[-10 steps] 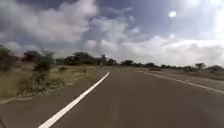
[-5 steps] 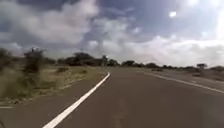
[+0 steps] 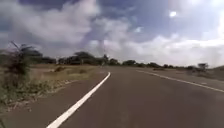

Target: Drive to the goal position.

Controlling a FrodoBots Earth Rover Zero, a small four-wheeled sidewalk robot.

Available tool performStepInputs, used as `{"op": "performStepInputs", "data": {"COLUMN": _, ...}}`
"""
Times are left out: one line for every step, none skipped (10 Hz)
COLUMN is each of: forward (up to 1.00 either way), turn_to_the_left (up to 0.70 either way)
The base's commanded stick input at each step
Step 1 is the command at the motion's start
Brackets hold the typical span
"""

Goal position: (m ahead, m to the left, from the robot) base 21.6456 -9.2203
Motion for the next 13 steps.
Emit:
{"op": "performStepInputs", "data": {"forward": 1.00, "turn_to_the_left": 0.00}}
{"op": "performStepInputs", "data": {"forward": 1.00, "turn_to_the_left": 0.00}}
{"op": "performStepInputs", "data": {"forward": 1.00, "turn_to_the_left": 0.00}}
{"op": "performStepInputs", "data": {"forward": 1.00, "turn_to_the_left": 0.00}}
{"op": "performStepInputs", "data": {"forward": 1.00, "turn_to_the_left": 0.00}}
{"op": "performStepInputs", "data": {"forward": 1.00, "turn_to_the_left": 0.00}}
{"op": "performStepInputs", "data": {"forward": 1.00, "turn_to_the_left": -0.11}}
{"op": "performStepInputs", "data": {"forward": 1.00, "turn_to_the_left": -0.33}}
{"op": "performStepInputs", "data": {"forward": 1.00, "turn_to_the_left": -0.40}}
{"op": "performStepInputs", "data": {"forward": 1.00, "turn_to_the_left": -0.40}}
{"op": "performStepInputs", "data": {"forward": 1.00, "turn_to_the_left": -0.40}}
{"op": "performStepInputs", "data": {"forward": 1.00, "turn_to_the_left": -0.40}}
{"op": "performStepInputs", "data": {"forward": 1.00, "turn_to_the_left": -0.26}}
